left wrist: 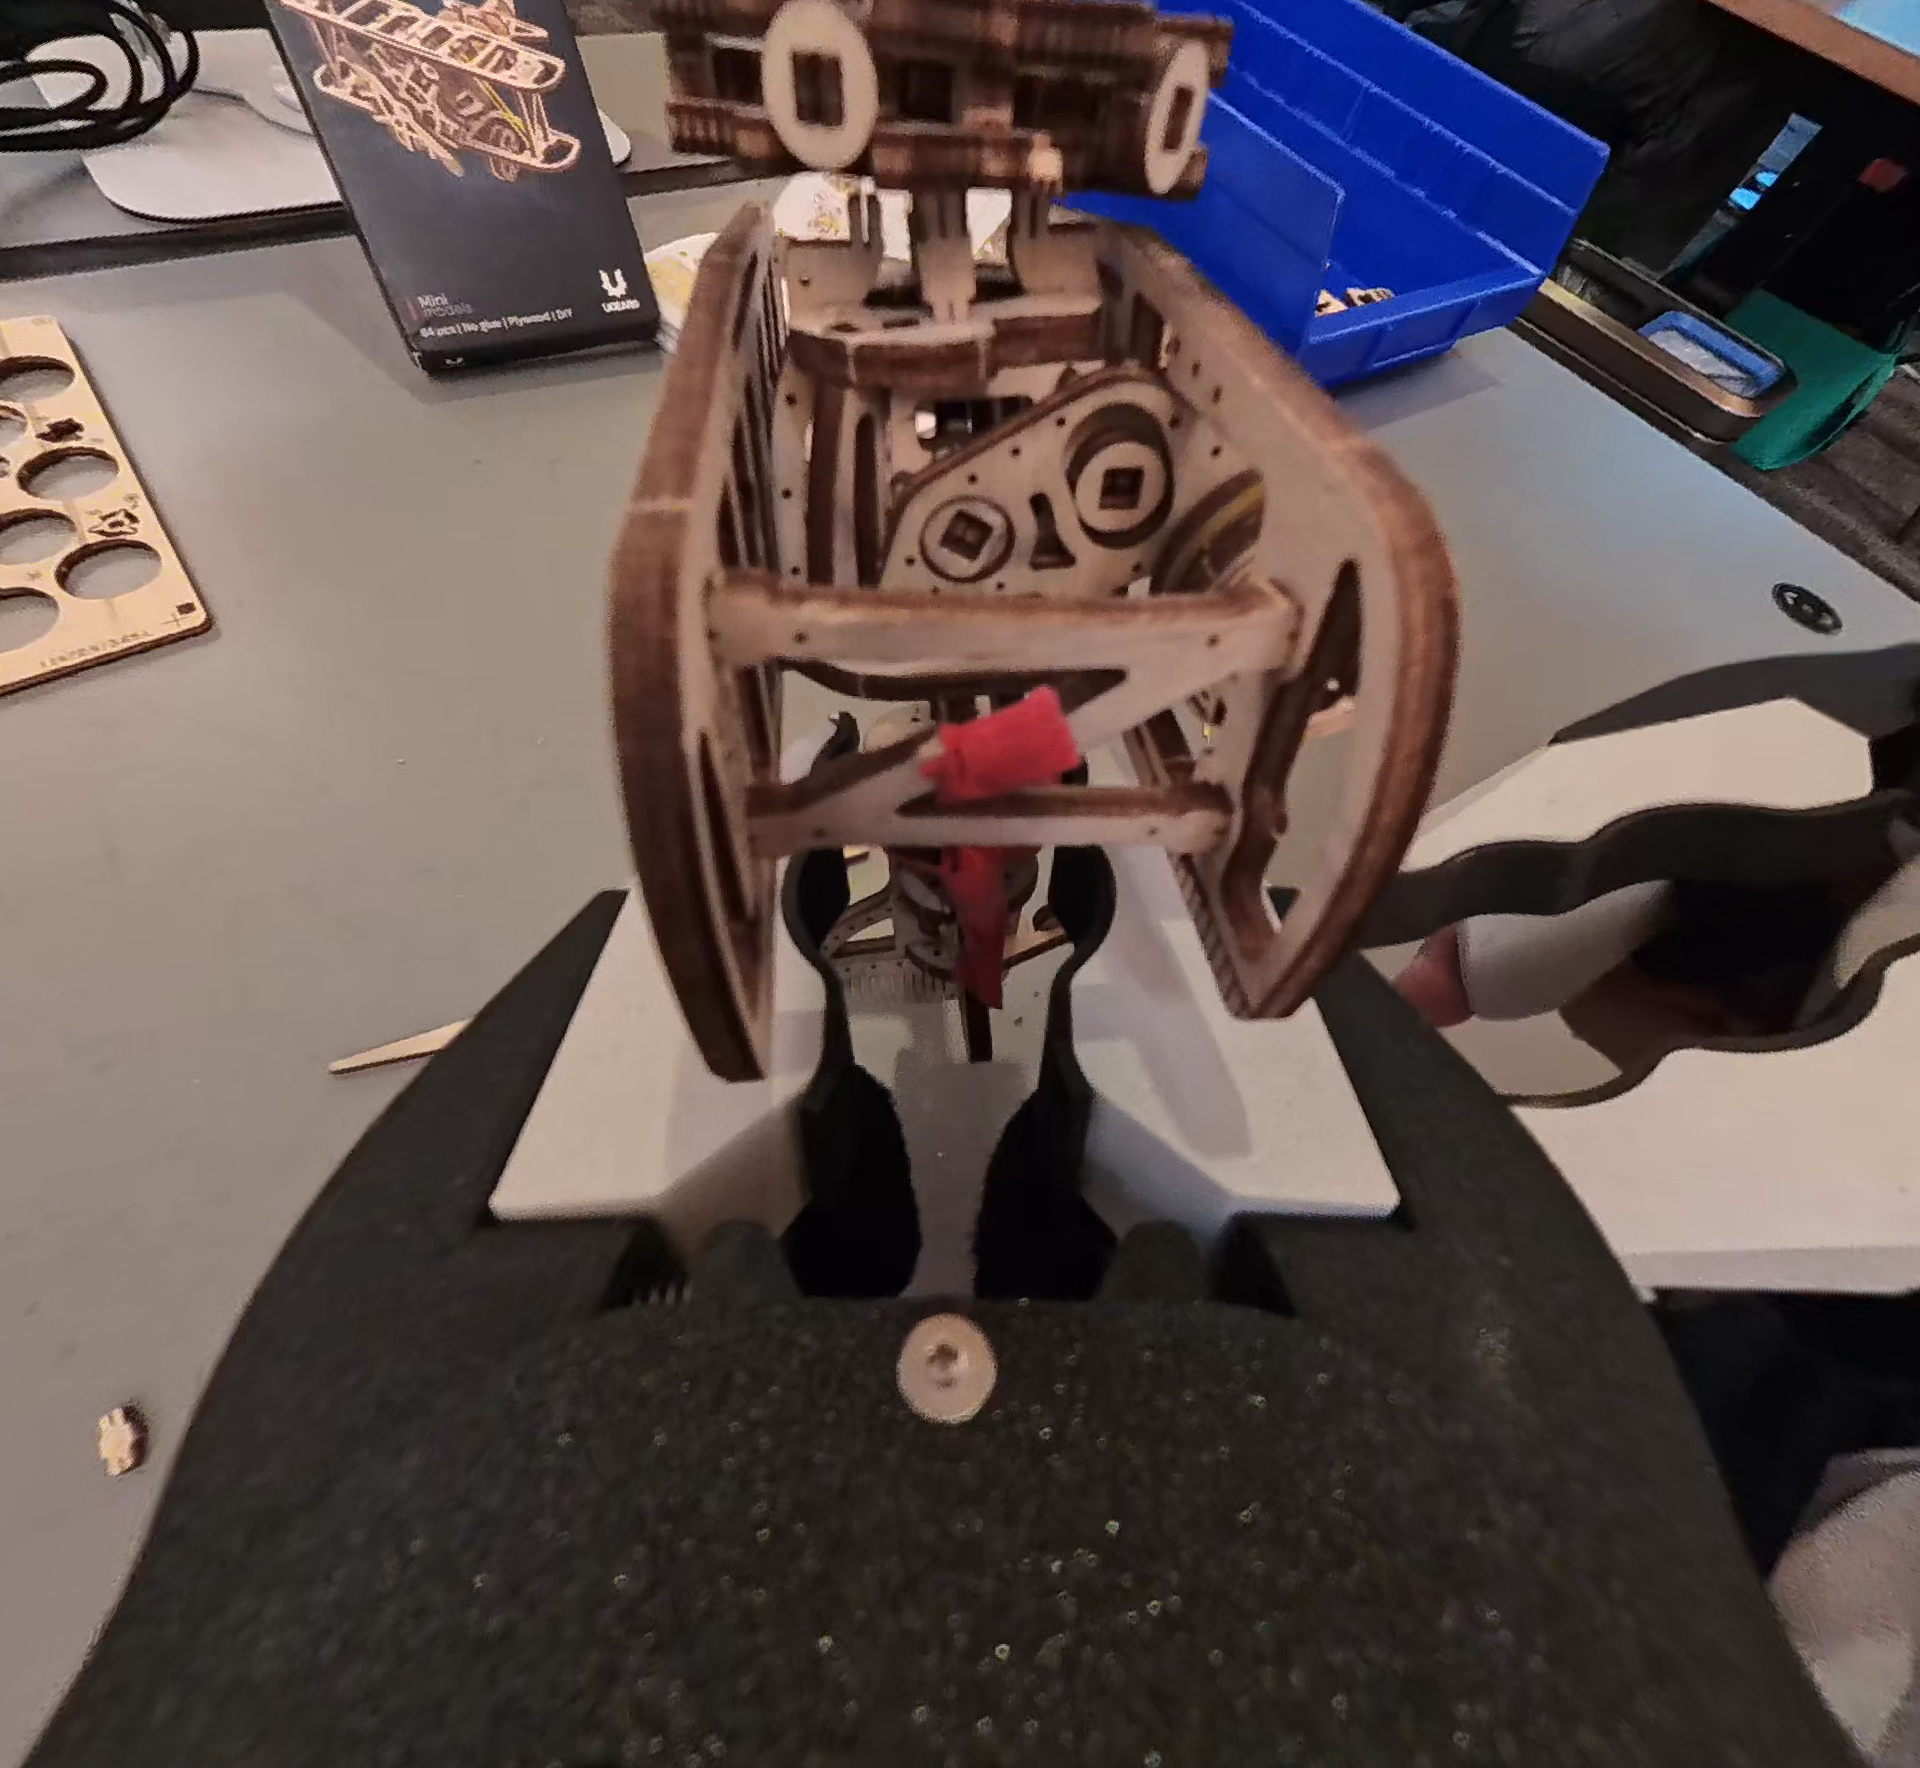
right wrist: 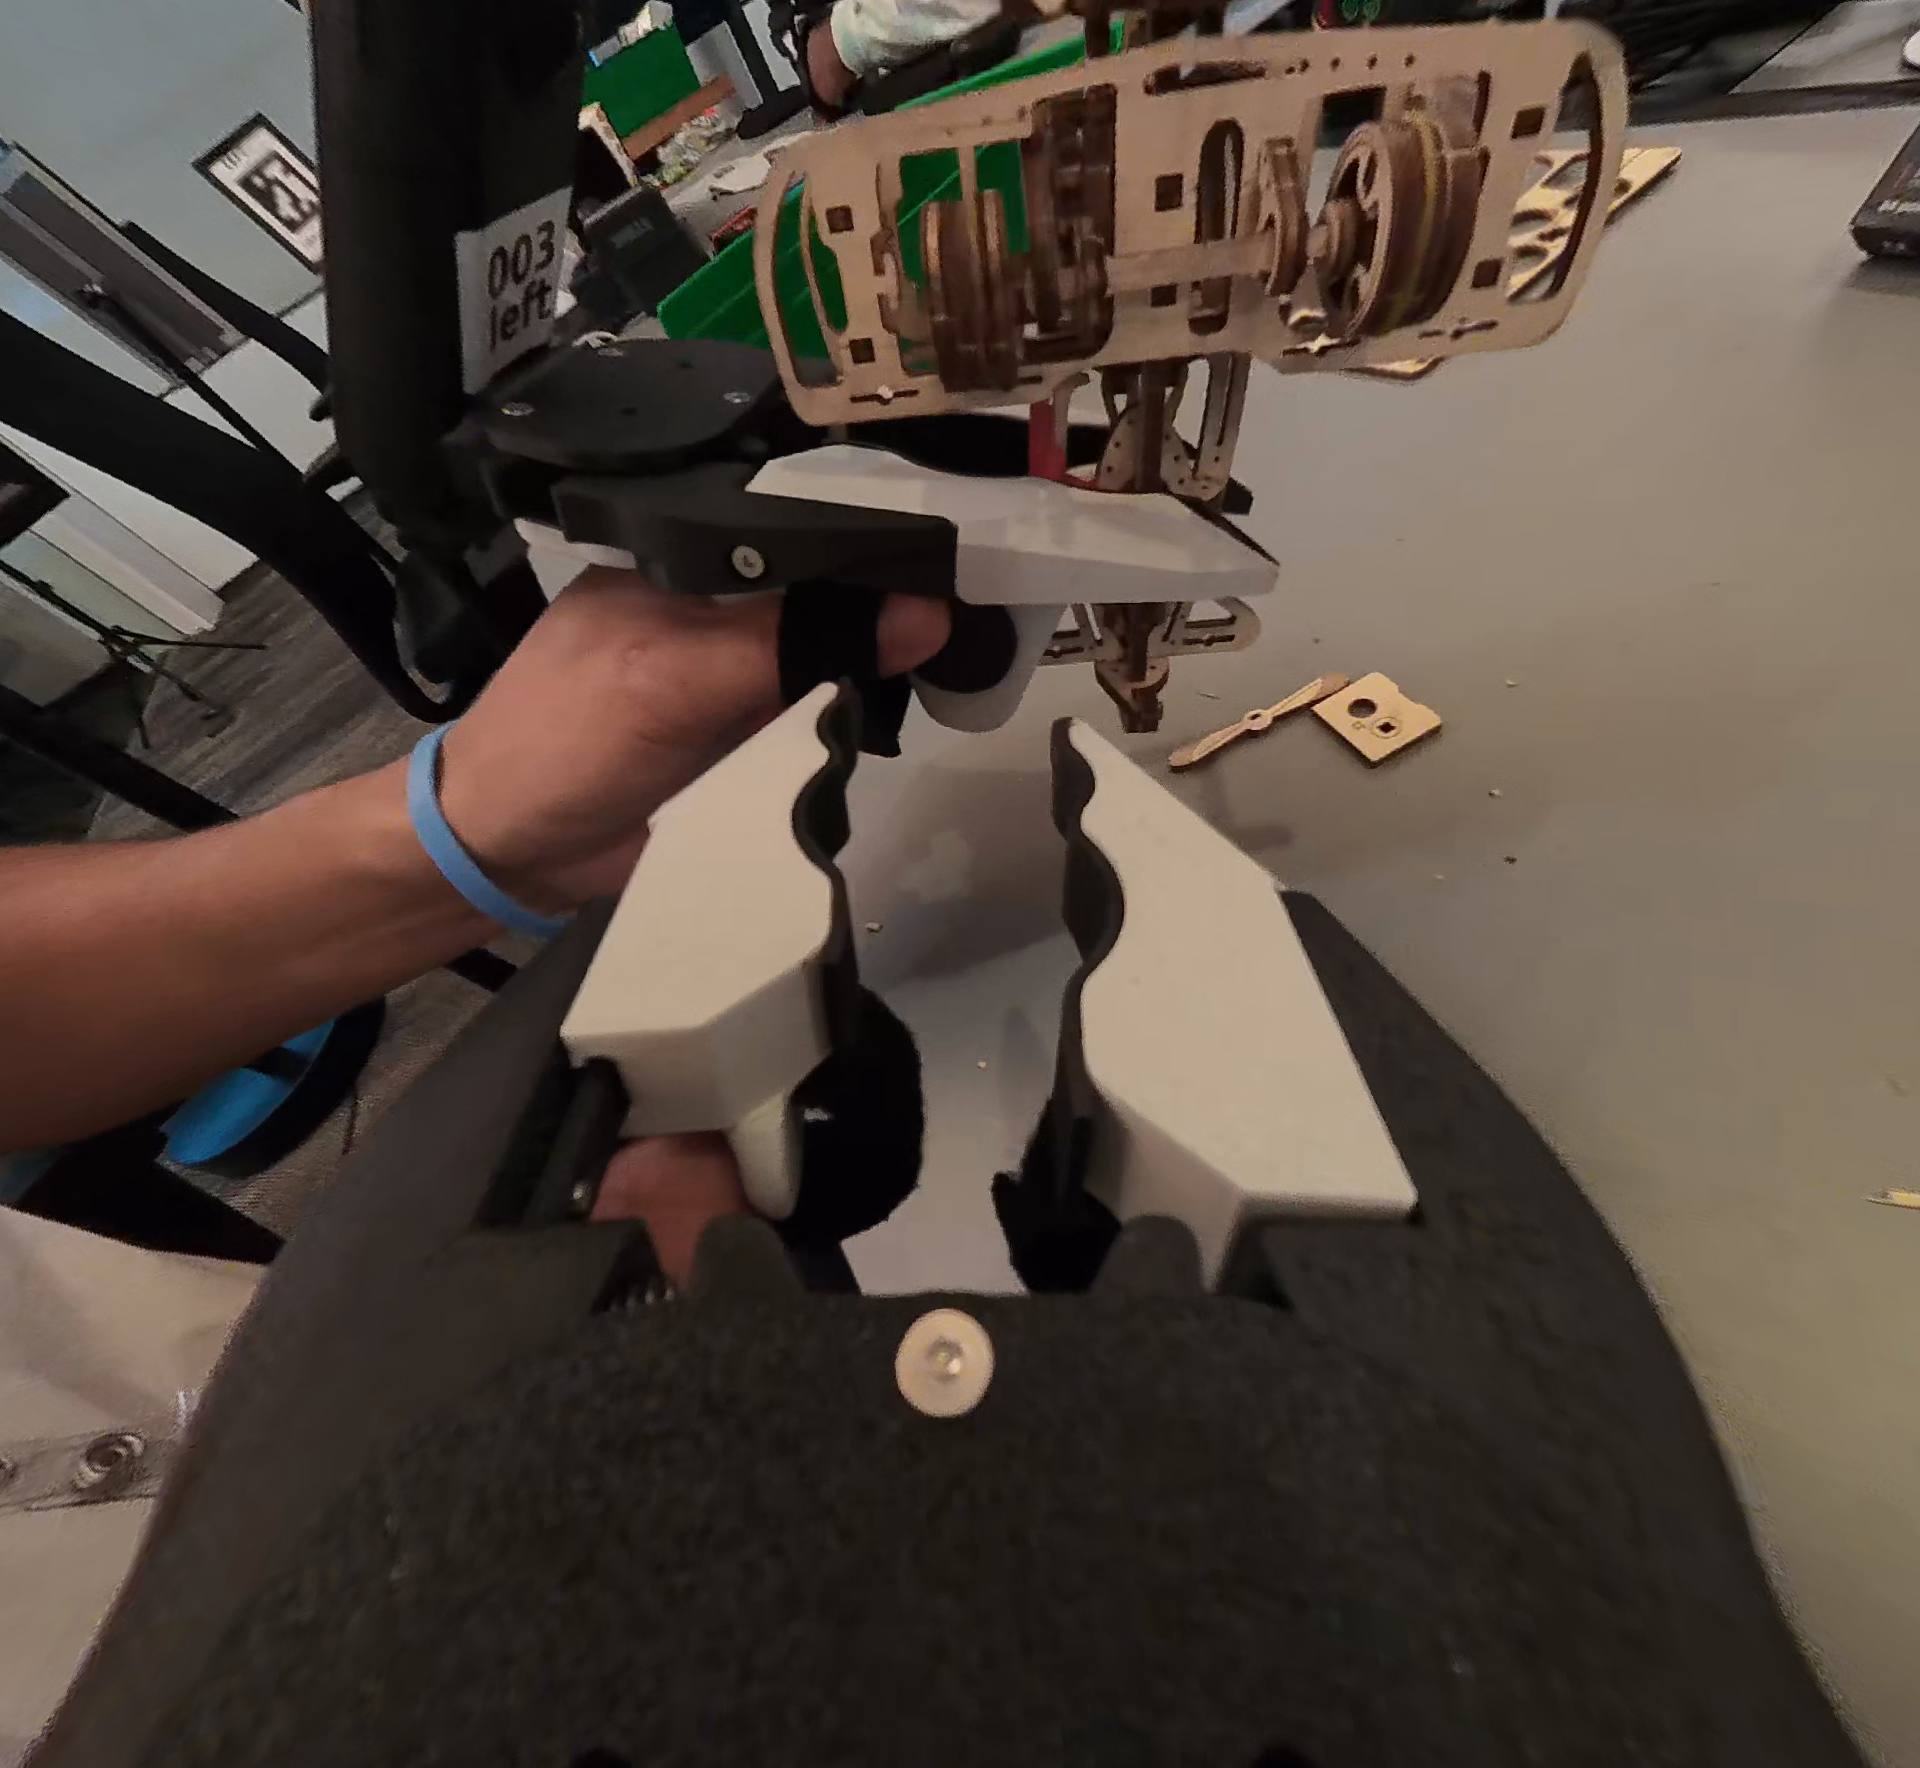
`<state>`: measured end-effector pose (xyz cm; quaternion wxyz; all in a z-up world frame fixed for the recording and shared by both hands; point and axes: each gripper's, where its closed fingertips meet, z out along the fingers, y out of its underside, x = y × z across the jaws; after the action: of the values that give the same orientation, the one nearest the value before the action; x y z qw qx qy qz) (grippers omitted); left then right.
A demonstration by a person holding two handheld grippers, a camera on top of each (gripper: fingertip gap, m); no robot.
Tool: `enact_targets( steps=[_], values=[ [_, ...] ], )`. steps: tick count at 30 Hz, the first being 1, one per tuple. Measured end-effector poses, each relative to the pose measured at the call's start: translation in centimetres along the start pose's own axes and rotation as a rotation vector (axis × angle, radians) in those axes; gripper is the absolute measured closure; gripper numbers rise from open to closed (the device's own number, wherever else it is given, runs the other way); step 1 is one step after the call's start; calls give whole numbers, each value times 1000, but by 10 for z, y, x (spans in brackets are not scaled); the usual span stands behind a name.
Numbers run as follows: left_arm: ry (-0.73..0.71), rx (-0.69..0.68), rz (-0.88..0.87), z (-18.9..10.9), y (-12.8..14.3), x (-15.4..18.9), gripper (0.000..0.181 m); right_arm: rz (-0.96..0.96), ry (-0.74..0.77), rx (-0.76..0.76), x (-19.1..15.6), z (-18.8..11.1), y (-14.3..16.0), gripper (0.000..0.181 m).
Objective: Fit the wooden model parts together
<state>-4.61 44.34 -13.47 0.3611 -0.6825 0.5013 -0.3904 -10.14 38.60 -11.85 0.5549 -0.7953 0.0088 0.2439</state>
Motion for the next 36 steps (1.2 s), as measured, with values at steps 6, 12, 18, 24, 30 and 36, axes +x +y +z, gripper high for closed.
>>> enact_targets(
  steps=[6, 12, 18, 24, 30, 36],
  values=[
    [-11, 15, -4, -3, -2, -2, 149, 25, 6, 44, -5, 3, -1, 148],
    [-16, 26, 39, -4, -5, 8, 150, -25, 16, 30, -10, 4, 1, 151],
    [0, 29, 28, -4, -5, 11, 149, -19, 5, 54, -15, 3, 1, 159],
    [-29, 17, 44, -3, -2, 2, 149, -14, 3, 83, -8, -4, -7, 161],
    [-33, 29, 240, -5, -5, -9, 149, -160, 118, 121, 30, -39, -51, 147],
    [-71, -15, 321, 1, -8, -45, 149, -272, 209, -13, 82, -50, -64, 137]
  ],
)
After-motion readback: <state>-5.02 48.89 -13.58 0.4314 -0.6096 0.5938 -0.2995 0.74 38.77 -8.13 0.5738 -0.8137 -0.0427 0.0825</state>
